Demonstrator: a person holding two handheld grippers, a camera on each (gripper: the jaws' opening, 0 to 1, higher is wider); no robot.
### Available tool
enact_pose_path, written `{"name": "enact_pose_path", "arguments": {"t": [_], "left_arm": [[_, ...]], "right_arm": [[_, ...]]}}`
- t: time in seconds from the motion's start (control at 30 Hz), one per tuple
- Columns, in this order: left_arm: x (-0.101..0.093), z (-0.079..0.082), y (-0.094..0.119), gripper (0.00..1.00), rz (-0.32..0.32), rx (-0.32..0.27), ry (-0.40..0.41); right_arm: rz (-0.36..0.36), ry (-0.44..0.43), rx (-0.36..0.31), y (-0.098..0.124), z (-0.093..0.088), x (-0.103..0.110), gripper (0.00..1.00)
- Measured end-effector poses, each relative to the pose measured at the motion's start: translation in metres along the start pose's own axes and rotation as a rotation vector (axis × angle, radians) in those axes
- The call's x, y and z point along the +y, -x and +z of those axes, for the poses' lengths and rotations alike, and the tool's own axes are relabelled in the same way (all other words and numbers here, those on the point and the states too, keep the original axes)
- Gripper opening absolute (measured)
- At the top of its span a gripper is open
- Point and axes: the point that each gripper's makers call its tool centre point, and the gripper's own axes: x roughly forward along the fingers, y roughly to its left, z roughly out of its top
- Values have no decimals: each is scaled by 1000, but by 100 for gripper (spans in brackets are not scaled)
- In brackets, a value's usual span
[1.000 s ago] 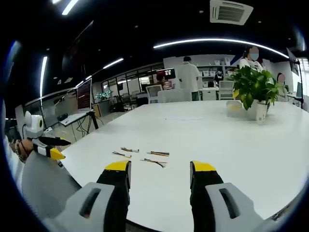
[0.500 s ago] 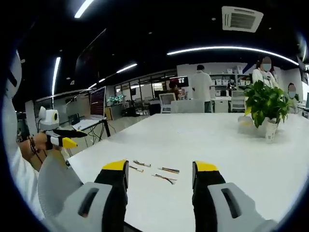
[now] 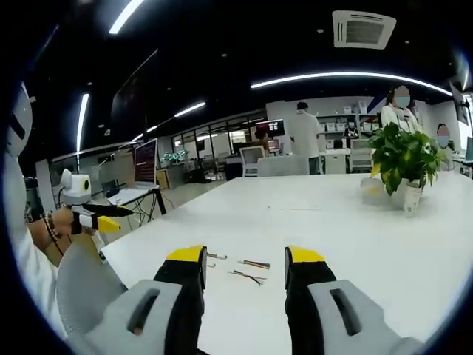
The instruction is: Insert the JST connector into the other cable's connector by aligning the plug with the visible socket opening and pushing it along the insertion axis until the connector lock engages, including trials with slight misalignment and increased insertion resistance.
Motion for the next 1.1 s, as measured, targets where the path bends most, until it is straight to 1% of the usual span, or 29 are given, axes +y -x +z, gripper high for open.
{"name": "enact_pose_path", "arguments": {"t": [0.17, 0.27, 0.4, 0.5, 0.57, 0.67, 0.77, 0.8, 0.83, 0.87, 0.9, 0.97, 1.0, 1.03, 1.1], "left_arm": [[3, -2, -2, 72, -4, 12, 10], [5, 1, -2, 72, -3, 6, 15], [5, 7, -5, 72, -16, -7, 22], [7, 8, -8, 71, -23, 5, 8], [9, 12, -9, 71, -30, 4, -4], [13, 24, -12, 69, -74, -13, -23], [21, 32, -17, 66, -100, -24, -40], [26, 38, -20, 66, -118, -33, -46], [27, 42, -22, 66, -138, -38, -50], [31, 46, -25, 65, -156, -41, -63], [35, 49, -27, 64, -159, -33, -73], [45, 54, -33, 65, -157, -20, -137], [50, 55, -36, 65, -161, -10, -193], [51, 56, -39, 65, -170, -7, -223], [50, 55, -45, 64, -210, 7, -264]], "right_arm": [[23, -17, 6, -5, 0, 4, 39], [26, -21, 0, -8, 4, 5, 38], [38, -9, 8, -14, 6, 4, 38], [54, -36, 12, -18, 8, 0, 38], [63, -41, 7, -20, 11, -1, 38], [96, -33, 11, -23, 18, -1, 37], [140, 8, 31, -30, 26, -4, 37], [154, 20, 32, -32, 29, -4, 37], [186, 52, 38, -34, 31, -4, 37], [201, 72, 54, -36, 31, -6, 36], [208, 88, 70, -38, 30, -8, 36], [233, 128, 92, -44, 32, -11, 35], [251, 139, 98, -48, 33, -13, 35], [262, 141, 101, -51, 35, -14, 35], [289, 156, 109, -58, 38, -17, 35]]}}
